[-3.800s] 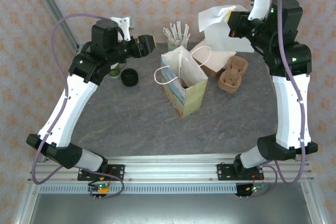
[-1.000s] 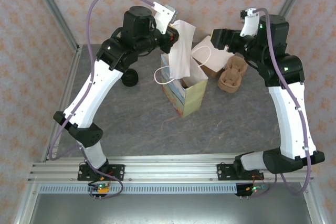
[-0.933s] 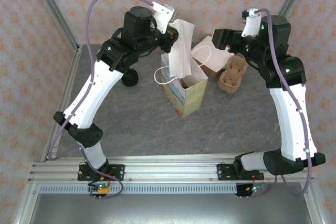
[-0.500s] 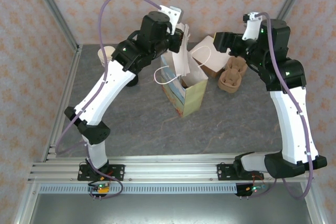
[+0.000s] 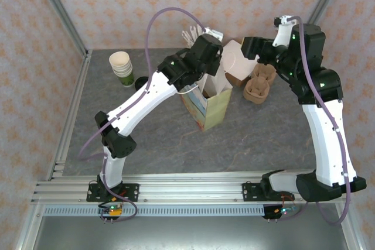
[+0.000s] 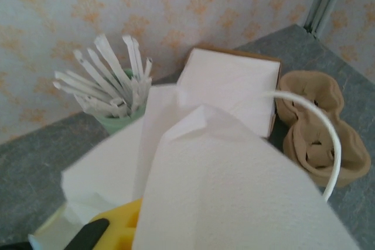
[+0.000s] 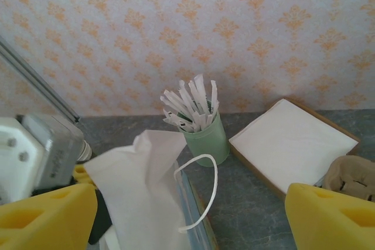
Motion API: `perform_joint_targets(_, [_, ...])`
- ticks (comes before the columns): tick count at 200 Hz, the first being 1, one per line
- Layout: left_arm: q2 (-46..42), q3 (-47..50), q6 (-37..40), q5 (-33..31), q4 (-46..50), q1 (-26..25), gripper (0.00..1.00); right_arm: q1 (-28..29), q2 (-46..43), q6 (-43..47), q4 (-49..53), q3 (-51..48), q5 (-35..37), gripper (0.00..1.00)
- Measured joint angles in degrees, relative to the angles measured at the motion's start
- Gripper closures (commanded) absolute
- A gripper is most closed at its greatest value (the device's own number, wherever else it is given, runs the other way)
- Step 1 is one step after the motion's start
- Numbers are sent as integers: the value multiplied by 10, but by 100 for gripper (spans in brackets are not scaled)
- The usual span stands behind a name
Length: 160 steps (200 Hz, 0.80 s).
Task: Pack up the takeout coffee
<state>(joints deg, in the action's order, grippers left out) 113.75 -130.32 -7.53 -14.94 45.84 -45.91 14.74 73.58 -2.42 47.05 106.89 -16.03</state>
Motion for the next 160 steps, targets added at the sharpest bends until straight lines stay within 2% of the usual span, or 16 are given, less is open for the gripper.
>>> perform_joint_targets(53, [-56, 127, -59, 66, -6, -2, 73, 0, 0, 0, 0, -17, 19, 16])
perform_joint_targets(98, [-117, 138, -81, 114, -9, -2, 57, 0, 1, -4, 0, -27, 23, 17])
perform_joint_targets(129, [-150, 139, -73, 129, -2, -2, 46, 2, 15, -28, 0, -27, -10, 19])
perform_joint_targets(160, [-189, 169, -64, 135, 3, -2, 43, 40, 52, -49, 1, -27, -23, 19])
